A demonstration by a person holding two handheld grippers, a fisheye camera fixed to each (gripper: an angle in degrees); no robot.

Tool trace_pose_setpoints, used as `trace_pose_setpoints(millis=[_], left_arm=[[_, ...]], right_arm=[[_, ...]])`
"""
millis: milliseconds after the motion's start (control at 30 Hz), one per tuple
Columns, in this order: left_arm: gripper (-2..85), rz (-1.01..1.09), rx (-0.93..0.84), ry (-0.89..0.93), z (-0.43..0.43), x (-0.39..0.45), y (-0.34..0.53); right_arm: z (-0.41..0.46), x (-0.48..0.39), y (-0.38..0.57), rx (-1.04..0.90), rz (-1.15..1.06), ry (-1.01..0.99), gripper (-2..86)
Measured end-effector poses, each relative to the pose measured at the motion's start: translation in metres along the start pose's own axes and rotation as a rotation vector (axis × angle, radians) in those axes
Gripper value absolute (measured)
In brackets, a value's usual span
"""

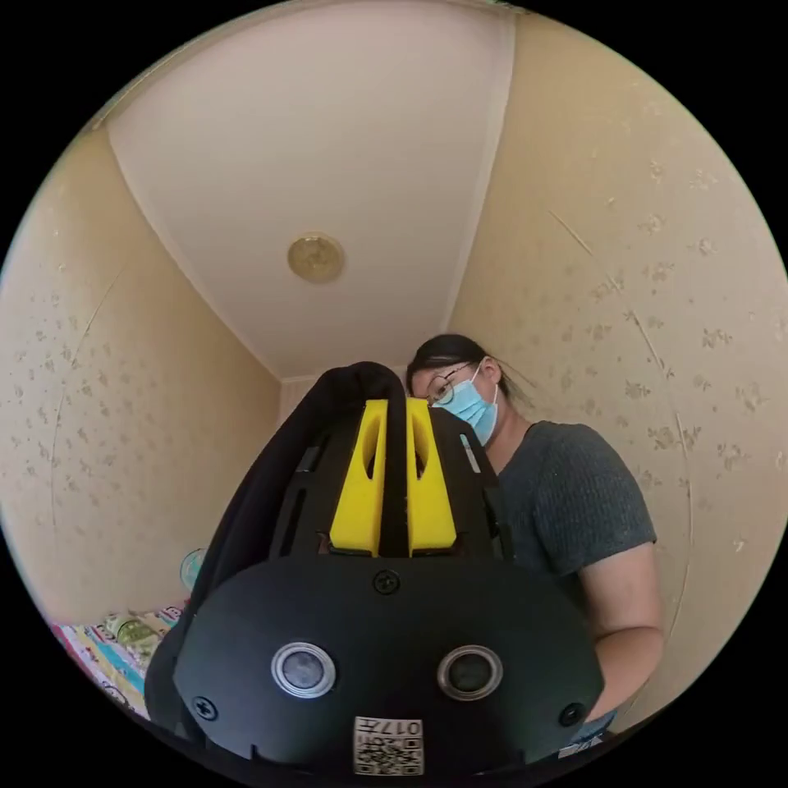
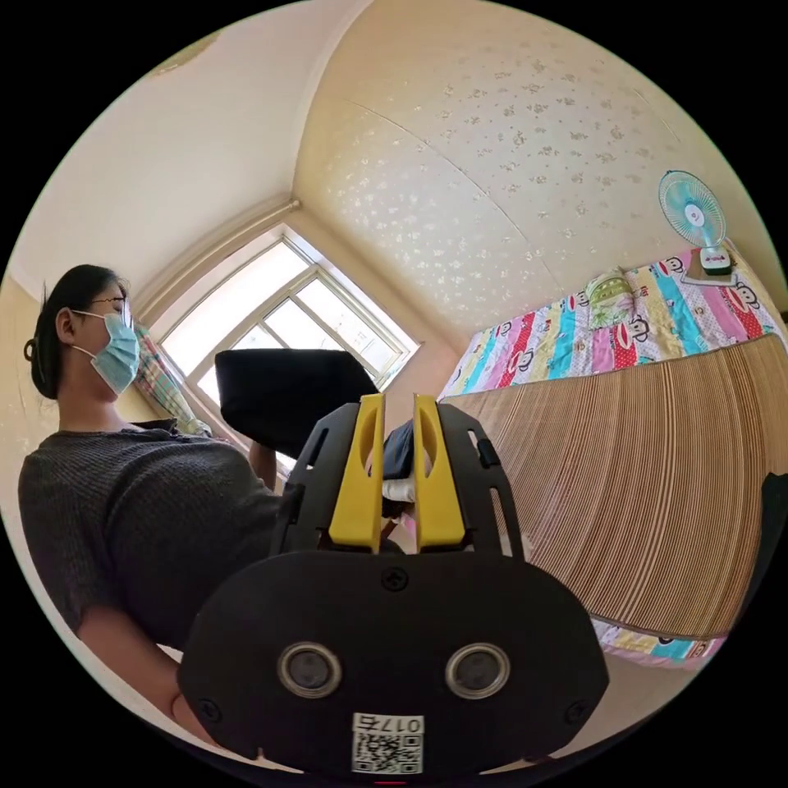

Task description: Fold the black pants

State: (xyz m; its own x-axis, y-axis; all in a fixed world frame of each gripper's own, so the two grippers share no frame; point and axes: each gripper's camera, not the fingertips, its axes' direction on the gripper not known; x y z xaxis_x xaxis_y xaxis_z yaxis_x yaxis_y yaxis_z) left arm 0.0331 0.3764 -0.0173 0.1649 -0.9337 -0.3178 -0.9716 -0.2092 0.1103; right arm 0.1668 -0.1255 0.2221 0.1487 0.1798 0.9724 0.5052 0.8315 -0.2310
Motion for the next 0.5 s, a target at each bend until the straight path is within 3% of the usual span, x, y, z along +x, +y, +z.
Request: trace_pose_setpoints(millis=[167,333,400,500], left_arm=[[3.4,-0.044,0.335,0.225,0.037,-0.024,0.134],[3.3,-0.342,0.701,0.464,0.087,-0.082,0.268],[3.3,-0.405,0.689,0.49,0.106,-0.092,0.283],[3.5,-0.487,0.511,0.502,0.142,-0.104,0.282]], right_arm=[[-0.026,0.072,-0.031,-0.206,0.092,-0.223,12.0],[0.001,0.14,-0.043,-0.382,0.231,-0.439,15.3],[0.015,0.161,-0.045,-0.422,0.266,-0.517,16.5],[0.033,0.194,-0.05,-0.421,0.334,-0.63,18.0]])
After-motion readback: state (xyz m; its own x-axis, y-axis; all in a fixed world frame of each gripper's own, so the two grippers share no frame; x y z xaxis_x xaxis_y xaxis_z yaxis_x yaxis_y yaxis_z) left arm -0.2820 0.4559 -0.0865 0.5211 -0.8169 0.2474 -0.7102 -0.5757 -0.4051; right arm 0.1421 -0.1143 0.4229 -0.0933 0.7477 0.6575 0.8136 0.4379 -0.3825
